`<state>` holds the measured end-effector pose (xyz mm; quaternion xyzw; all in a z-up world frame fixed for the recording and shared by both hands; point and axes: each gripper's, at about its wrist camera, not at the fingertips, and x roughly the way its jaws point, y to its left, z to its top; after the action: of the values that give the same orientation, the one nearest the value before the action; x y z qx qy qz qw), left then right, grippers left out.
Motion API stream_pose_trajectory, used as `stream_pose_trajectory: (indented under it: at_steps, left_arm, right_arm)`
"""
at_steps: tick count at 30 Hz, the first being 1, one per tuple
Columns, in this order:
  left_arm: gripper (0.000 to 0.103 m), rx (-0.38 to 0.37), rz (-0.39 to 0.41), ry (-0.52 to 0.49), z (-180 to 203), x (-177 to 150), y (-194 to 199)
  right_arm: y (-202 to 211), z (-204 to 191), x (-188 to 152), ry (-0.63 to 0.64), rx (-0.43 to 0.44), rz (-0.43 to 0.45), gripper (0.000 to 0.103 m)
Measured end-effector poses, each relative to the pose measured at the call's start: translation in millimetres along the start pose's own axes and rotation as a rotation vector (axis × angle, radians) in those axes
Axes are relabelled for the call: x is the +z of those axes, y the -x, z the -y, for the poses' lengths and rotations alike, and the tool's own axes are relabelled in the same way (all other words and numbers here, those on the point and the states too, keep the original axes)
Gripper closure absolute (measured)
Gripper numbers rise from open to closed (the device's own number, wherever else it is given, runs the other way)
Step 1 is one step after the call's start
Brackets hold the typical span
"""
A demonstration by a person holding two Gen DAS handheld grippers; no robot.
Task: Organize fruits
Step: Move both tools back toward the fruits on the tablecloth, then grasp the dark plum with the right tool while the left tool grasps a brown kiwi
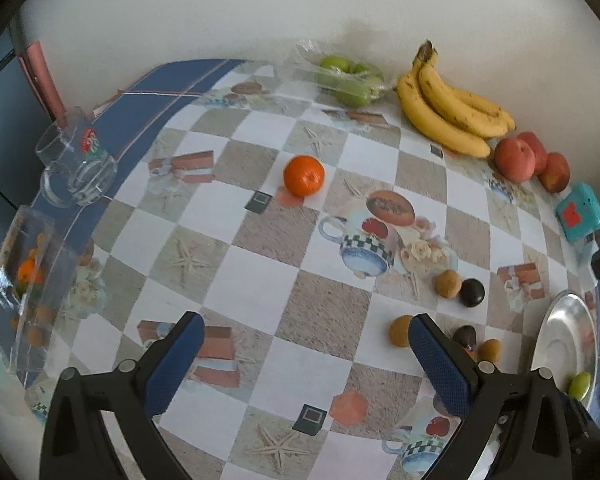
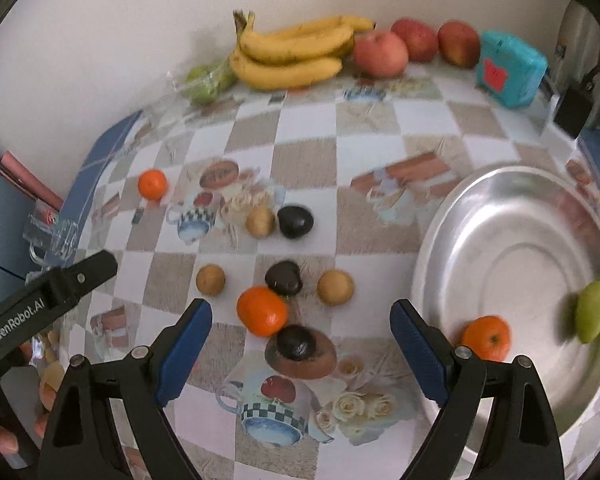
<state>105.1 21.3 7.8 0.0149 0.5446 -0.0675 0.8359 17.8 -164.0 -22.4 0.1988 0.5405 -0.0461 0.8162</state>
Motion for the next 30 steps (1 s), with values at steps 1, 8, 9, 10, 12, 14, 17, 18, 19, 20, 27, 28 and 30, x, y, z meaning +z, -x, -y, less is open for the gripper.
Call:
stream_pose_trajectory:
  at_steps: [1, 8, 9, 10, 12, 14, 17, 18, 19, 20, 27, 28, 30]
  left_arm:
    - [0.0, -0.003, -0.012, -0.004, 2.4, -0.6, -3.2]
    - [0.0, -0.02, -0.085, -0.016, 11.7, -5.3, -23.6]
    - [0.0, -0.019, -0.095, -0.018, 12.5, -5.8, -26.2]
    - [0.0, -0.019, -0.102, -0.018, 12.8, -6.2, -28.0]
    - [0.0, -0.019, -0.119, -0.016, 14.2, -7.2, -33.2]
    - [0.0, -0.018, -0.137, -0.016, 15.7, -8.0, -38.8]
    - [0.0, -0.017, -0.158, -0.016, 17.6, -9.6, -45.3]
    - [0.0, -0.018, -0.162, -0.016, 18.2, -9.9, -46.6]
    - [0.0, -0.019, -0.165, -0.017, 18.7, -10.0, -47.7]
    - [0.0, -0.02, -0.168, -0.017, 19.6, -10.0, -48.9]
    - [0.0, -0.035, -0.182, -0.012, 21.4, -10.0, -52.1]
    - [0.0, -0.036, -0.182, -0.011, 21.7, -9.9, -51.9]
    - [0.0, -0.041, -0.182, -0.011, 23.3, -9.6, -52.8]
  right_arm:
    - [-2.2, -0.3, -1.3, 0.003, 0.001, -0.007, 0.012]
    - [-12.4, -3.8, -7.7, 0.031, -0.009, -0.064, 0.028]
    - [-15.0, -4.2, -8.8, 0.036, -0.014, -0.077, 0.028]
    - [-17.3, -4.5, -9.7, 0.041, -0.016, -0.088, 0.028]
    - [-21.9, -6.0, -12.4, 0.055, -0.019, -0.111, 0.039]
    - [-26.0, -7.5, -14.2, 0.07, -0.023, -0.13, 0.044]
    - [-33.1, -8.9, -16.5, 0.089, -0.033, -0.151, 0.044]
    - [-35.1, -9.2, -17.1, 0.093, -0.036, -0.155, 0.044]
    - [-37.0, -9.5, -17.6, 0.096, -0.038, -0.159, 0.044]
    - [-37.9, -10.3, -17.7, 0.106, -0.043, -0.155, 0.044]
    - [-39.7, -15.6, -15.9, 0.139, -0.059, -0.147, 0.056]
    - [-39.9, -15.9, -15.6, 0.14, -0.055, -0.146, 0.057]
    - [-41.1, -16.8, -15.1, 0.143, -0.056, -0.144, 0.063]
